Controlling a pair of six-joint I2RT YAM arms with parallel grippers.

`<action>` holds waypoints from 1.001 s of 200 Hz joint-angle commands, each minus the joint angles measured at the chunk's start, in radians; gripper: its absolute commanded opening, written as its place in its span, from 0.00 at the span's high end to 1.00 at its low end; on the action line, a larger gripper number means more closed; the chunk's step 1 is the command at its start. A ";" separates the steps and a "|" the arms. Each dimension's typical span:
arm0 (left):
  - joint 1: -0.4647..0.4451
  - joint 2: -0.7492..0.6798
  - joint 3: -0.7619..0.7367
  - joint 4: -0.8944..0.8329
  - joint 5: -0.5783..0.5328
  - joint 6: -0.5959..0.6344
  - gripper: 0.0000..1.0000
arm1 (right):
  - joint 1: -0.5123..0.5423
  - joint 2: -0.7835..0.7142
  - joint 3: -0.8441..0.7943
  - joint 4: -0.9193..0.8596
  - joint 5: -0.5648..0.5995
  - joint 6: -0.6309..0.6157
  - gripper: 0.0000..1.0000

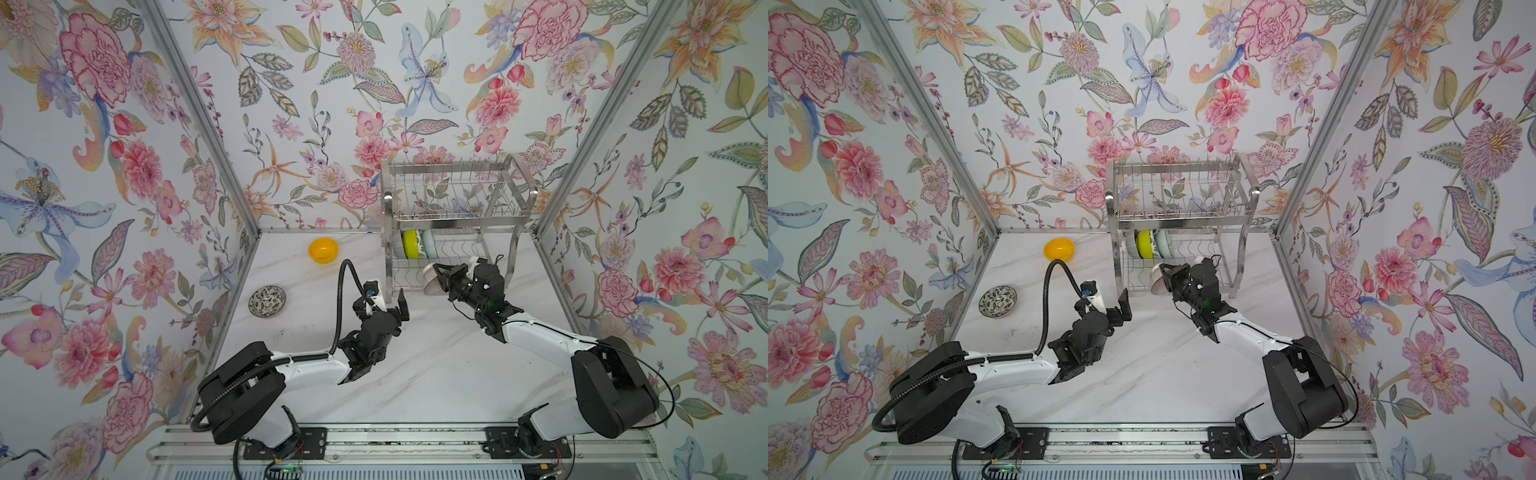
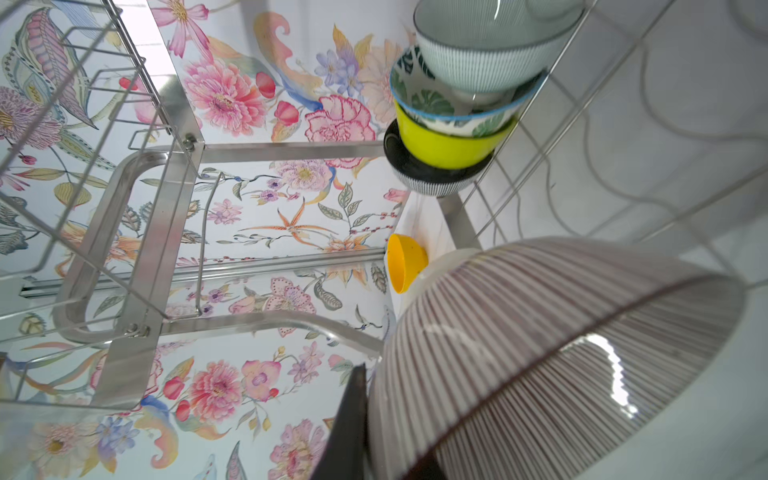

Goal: Load the bowls into the dish rack
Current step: 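Lower the purple-striped bowl edgewise into the rack beside the mint bowl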

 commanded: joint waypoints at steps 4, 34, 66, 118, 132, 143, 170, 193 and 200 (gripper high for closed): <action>0.011 -0.007 0.076 -0.083 0.096 -0.021 0.01 | -0.070 -0.038 0.001 -0.006 -0.146 -0.258 1.00; 0.018 0.031 0.147 -0.097 0.196 -0.045 0.01 | -0.162 -0.024 0.027 -0.026 -0.256 -0.443 1.00; 0.026 0.099 0.208 -0.087 0.233 -0.075 0.01 | -0.216 0.006 0.034 0.020 -0.314 -0.575 1.00; 0.037 0.220 0.287 -0.005 0.286 -0.098 0.01 | -0.263 0.101 0.071 0.142 -0.411 -0.705 1.00; 0.037 0.253 0.318 -0.009 0.287 -0.088 0.01 | -0.268 0.124 0.086 0.165 -0.420 -0.724 1.00; 0.037 0.276 0.339 -0.008 0.284 -0.080 0.01 | -0.275 0.144 0.103 0.176 -0.427 -0.731 1.00; 0.038 0.327 0.392 -0.017 0.269 -0.060 0.01 | -0.286 0.198 0.148 0.192 -0.429 -0.756 1.00; 0.042 0.367 0.441 -0.029 0.248 -0.036 0.01 | -0.295 0.258 0.192 0.220 -0.445 -0.757 1.00; 0.041 0.378 0.458 -0.033 0.242 -0.027 0.01 | -0.299 0.280 0.207 0.234 -0.455 -0.750 1.00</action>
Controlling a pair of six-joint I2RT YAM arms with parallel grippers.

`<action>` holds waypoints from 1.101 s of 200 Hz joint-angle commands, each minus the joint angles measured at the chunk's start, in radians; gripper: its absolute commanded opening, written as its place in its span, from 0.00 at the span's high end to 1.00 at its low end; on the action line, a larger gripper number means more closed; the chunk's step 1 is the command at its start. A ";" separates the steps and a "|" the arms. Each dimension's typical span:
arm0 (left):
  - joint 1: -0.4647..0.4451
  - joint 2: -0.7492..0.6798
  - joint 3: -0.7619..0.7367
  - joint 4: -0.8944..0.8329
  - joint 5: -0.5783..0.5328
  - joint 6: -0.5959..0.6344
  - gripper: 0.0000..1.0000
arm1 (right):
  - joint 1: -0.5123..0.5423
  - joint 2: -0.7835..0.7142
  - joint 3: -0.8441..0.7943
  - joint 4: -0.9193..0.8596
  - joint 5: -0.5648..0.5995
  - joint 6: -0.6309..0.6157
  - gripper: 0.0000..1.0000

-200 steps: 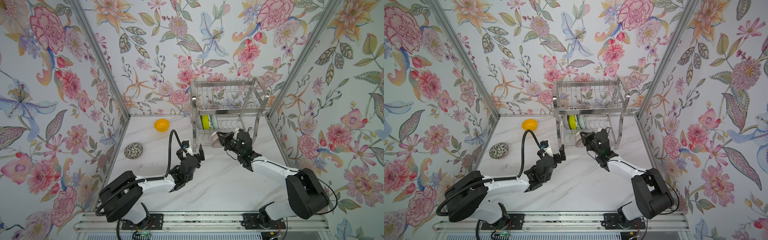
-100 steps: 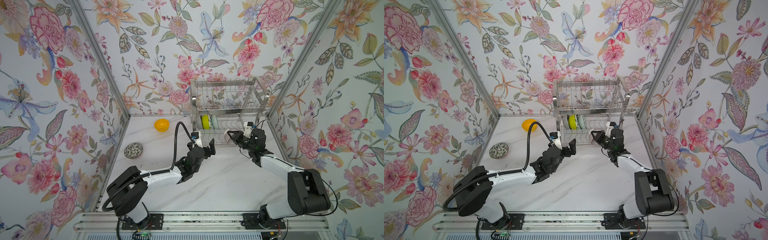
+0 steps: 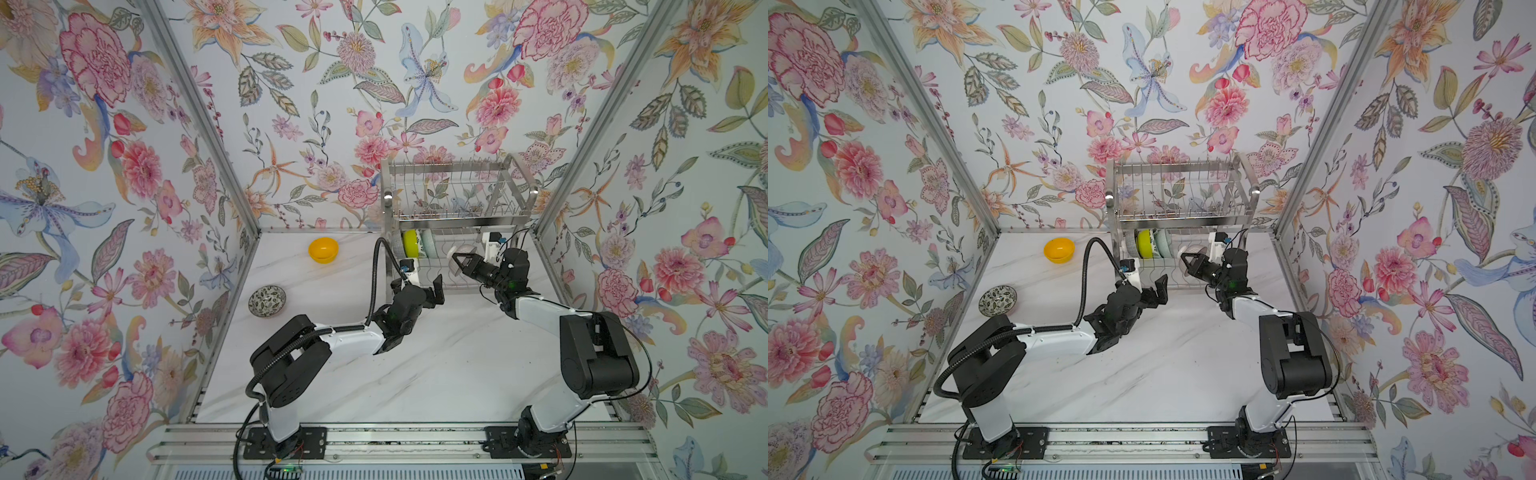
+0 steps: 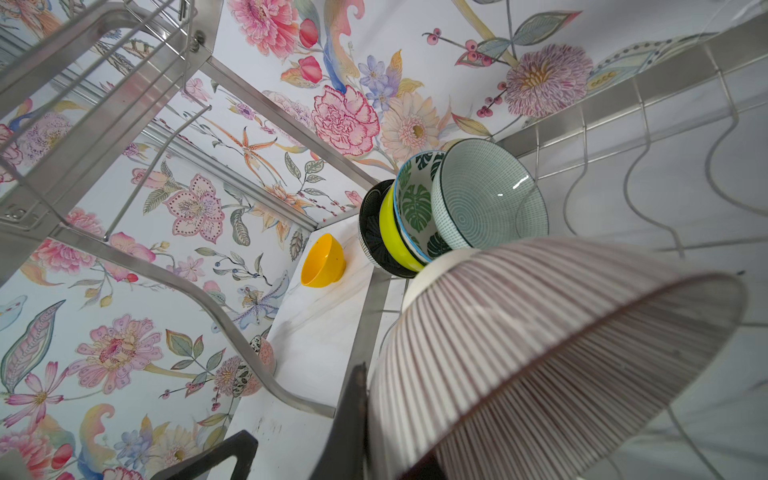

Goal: Load the bowls into the dish rack
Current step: 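Lower the purple-striped bowl edgewise into the rack beside the mint bowl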

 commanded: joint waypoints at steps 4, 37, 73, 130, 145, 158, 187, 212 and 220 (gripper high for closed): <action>0.012 0.050 0.071 0.006 -0.034 0.050 0.01 | -0.013 0.060 0.078 0.137 -0.046 -0.029 1.00; 0.021 0.105 0.148 -0.019 -0.060 0.092 0.01 | -0.018 0.144 0.154 0.168 -0.081 -0.024 1.00; 0.033 0.157 0.216 -0.039 -0.073 0.125 0.01 | -0.026 0.224 0.238 0.165 -0.095 -0.026 1.00; 0.057 0.222 0.285 -0.056 -0.082 0.150 0.01 | -0.042 0.347 0.352 0.172 -0.127 -0.018 1.00; 0.065 0.234 0.299 -0.060 -0.081 0.150 0.01 | -0.045 0.378 0.388 0.168 -0.136 -0.020 1.00; 0.071 0.245 0.311 -0.064 -0.078 0.151 0.01 | -0.050 0.405 0.420 0.164 -0.150 -0.018 1.00; 0.085 0.264 0.330 -0.070 -0.068 0.151 0.01 | -0.050 0.460 0.484 0.150 -0.175 -0.016 1.00; 0.094 0.274 0.338 -0.066 -0.061 0.151 0.01 | -0.050 0.501 0.530 0.149 -0.192 -0.008 1.00; 0.097 0.276 0.339 -0.066 -0.059 0.150 0.01 | -0.050 0.513 0.541 0.150 -0.192 -0.006 1.00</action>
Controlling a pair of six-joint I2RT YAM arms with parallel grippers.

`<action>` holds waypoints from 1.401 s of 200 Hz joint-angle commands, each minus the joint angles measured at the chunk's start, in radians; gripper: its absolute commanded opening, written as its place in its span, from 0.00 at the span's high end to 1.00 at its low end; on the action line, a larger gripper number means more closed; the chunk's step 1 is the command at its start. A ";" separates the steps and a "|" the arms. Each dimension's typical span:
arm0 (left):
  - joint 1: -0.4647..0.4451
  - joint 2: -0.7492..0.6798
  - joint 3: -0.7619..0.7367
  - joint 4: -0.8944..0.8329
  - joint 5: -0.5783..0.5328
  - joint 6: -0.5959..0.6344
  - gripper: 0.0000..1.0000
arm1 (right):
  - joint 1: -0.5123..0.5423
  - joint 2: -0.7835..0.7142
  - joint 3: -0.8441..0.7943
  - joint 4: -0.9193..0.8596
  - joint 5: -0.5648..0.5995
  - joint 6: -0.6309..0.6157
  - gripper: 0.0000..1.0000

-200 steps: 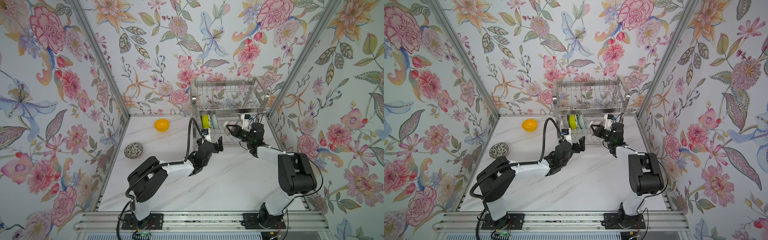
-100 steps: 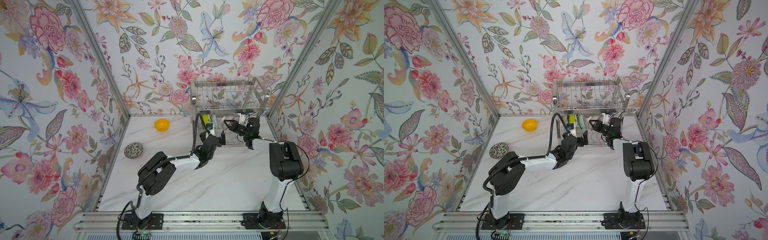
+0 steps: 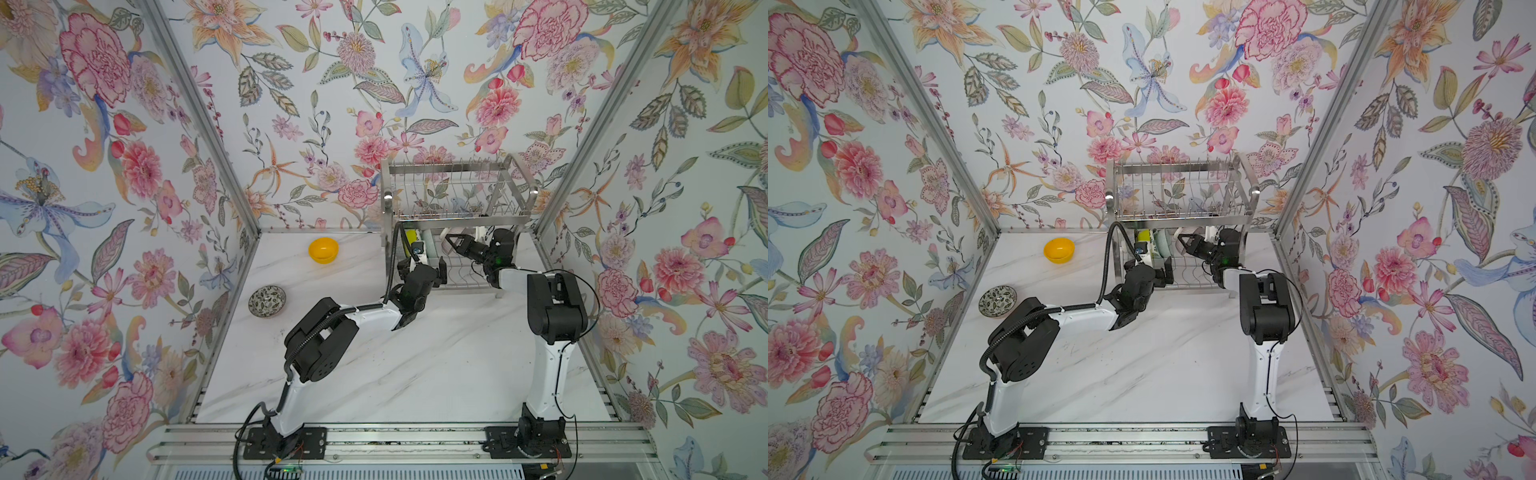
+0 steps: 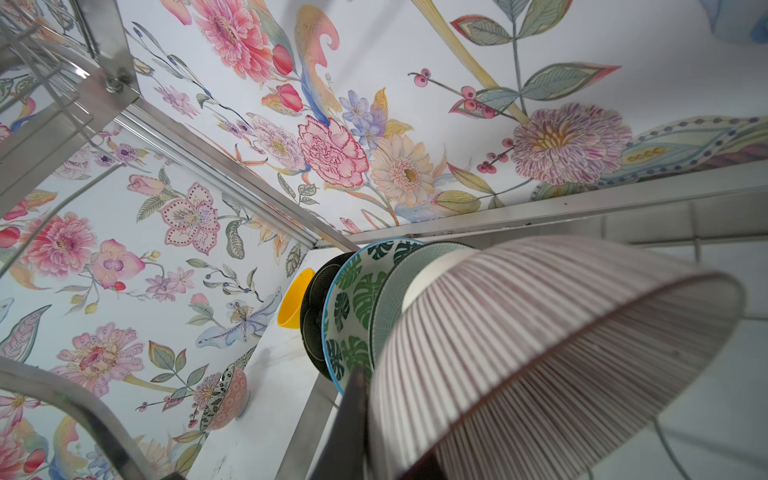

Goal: Load the bowls into the dish rack
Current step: 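Lower the purple-striped bowl edgewise into the rack beside the mint bowl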

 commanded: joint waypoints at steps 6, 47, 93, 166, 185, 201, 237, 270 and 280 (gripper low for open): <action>0.016 0.028 0.034 -0.005 0.000 0.013 0.01 | -0.003 0.030 0.075 0.064 -0.041 -0.004 1.00; 0.024 0.030 0.029 -0.004 0.005 0.012 0.01 | 0.001 0.074 0.118 0.072 -0.064 0.011 1.00; 0.029 0.025 0.020 -0.001 0.007 0.009 0.01 | 0.009 0.114 0.167 0.057 -0.094 0.017 1.00; 0.030 0.008 -0.011 -0.003 0.000 0.000 0.01 | 0.021 0.169 0.228 0.048 -0.133 0.042 1.00; 0.032 0.007 -0.013 -0.004 0.000 0.001 0.01 | 0.024 0.180 0.239 0.041 -0.137 0.046 1.00; 0.035 0.009 -0.014 -0.008 0.001 -0.006 0.01 | 0.023 0.191 0.249 0.043 -0.141 0.060 1.00; 0.036 0.004 -0.018 -0.006 0.003 -0.014 0.01 | 0.020 0.194 0.238 0.039 -0.132 0.060 1.00; 0.036 -0.003 -0.030 -0.004 0.003 -0.015 0.01 | 0.012 0.177 0.223 -0.014 -0.117 0.024 1.00; 0.036 -0.007 -0.033 -0.004 0.003 -0.018 0.01 | 0.011 0.170 0.223 -0.043 -0.115 0.006 1.00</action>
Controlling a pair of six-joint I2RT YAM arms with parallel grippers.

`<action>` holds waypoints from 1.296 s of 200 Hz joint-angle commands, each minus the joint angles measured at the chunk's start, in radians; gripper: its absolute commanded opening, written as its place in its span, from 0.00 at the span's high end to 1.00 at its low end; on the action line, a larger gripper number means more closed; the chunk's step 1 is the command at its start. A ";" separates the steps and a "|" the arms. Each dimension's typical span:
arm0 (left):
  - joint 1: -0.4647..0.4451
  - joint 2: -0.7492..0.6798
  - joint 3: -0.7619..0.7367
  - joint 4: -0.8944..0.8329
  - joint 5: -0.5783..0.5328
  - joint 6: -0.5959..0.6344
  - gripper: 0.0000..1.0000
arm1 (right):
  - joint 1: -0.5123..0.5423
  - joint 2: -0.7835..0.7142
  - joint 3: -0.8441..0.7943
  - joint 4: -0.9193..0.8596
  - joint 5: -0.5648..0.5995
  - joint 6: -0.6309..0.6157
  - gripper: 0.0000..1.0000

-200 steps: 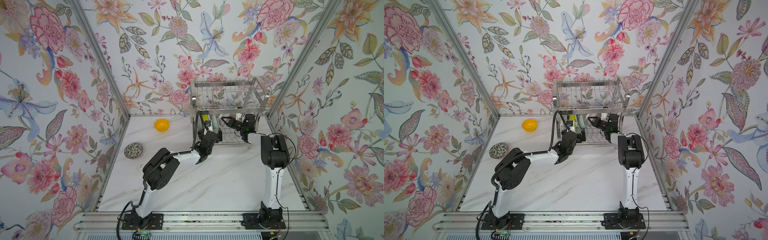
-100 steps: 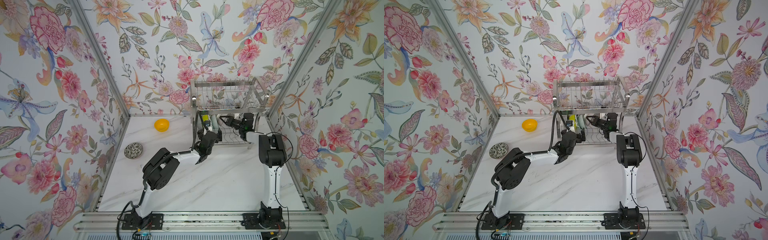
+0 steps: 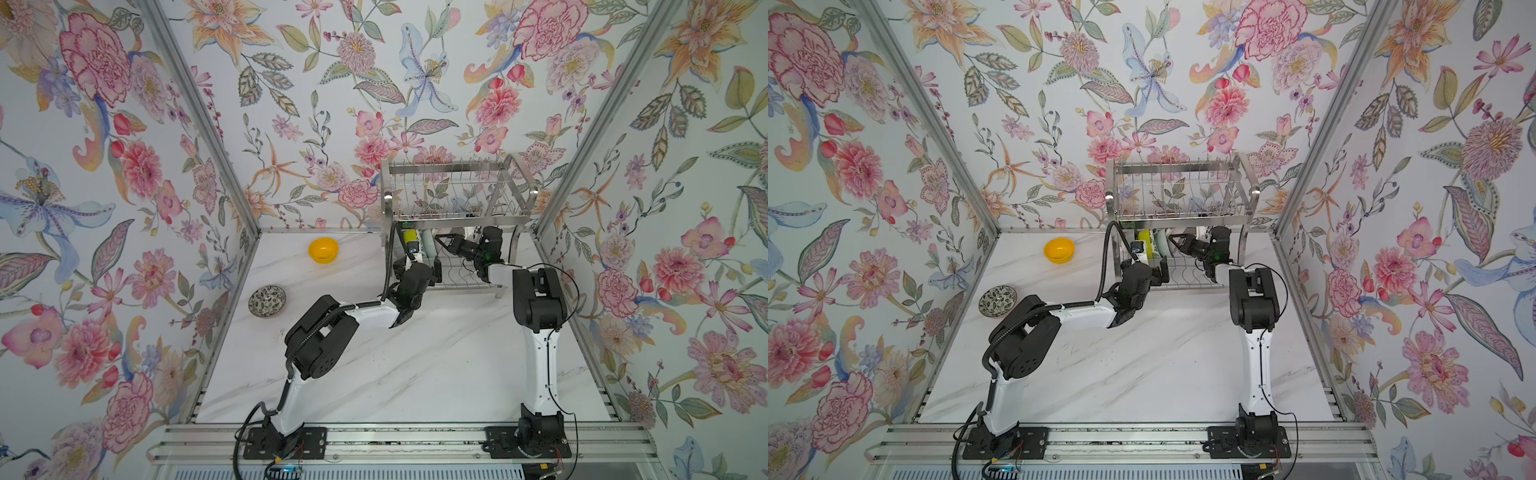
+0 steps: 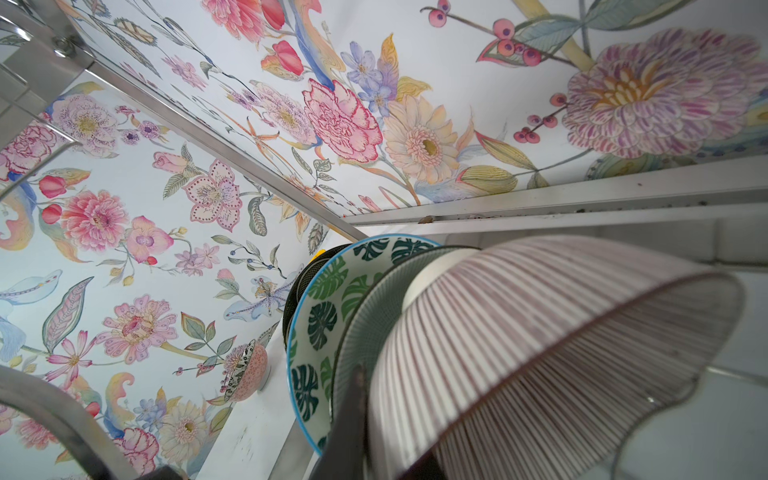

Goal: Load the bowls into the dish rack
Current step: 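Lower the purple-striped bowl edgewise into the rack beside the mint bowl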

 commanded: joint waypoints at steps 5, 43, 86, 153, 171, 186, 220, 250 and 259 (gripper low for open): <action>0.009 -0.021 -0.023 -0.004 -0.003 -0.019 0.01 | -0.010 -0.034 0.009 -0.048 0.007 -0.056 1.00; 0.009 -0.039 -0.046 0.003 -0.006 -0.028 0.01 | -0.011 -0.051 0.015 -0.145 0.021 -0.117 0.93; 0.009 -0.054 -0.070 0.005 -0.013 -0.029 0.01 | -0.007 -0.058 0.008 -0.166 0.040 -0.128 0.83; 0.008 -0.068 -0.088 0.010 -0.020 -0.032 0.01 | -0.004 -0.070 0.005 -0.186 0.045 -0.140 0.78; 0.010 -0.071 -0.091 0.009 -0.019 -0.037 0.01 | -0.004 -0.077 0.003 -0.199 0.049 -0.147 0.76; 0.009 -0.076 -0.095 0.009 -0.016 -0.040 0.01 | -0.004 -0.086 -0.001 -0.211 0.059 -0.156 0.74; 0.008 -0.091 -0.108 0.005 -0.019 -0.046 0.01 | -0.006 -0.123 -0.037 -0.210 0.089 -0.163 0.70; 0.007 -0.103 -0.123 0.004 -0.020 -0.054 0.01 | -0.008 -0.151 -0.063 -0.206 0.101 -0.165 0.66; 0.004 -0.108 -0.127 0.004 -0.022 -0.055 0.01 | -0.009 -0.158 -0.070 -0.203 0.102 -0.166 0.65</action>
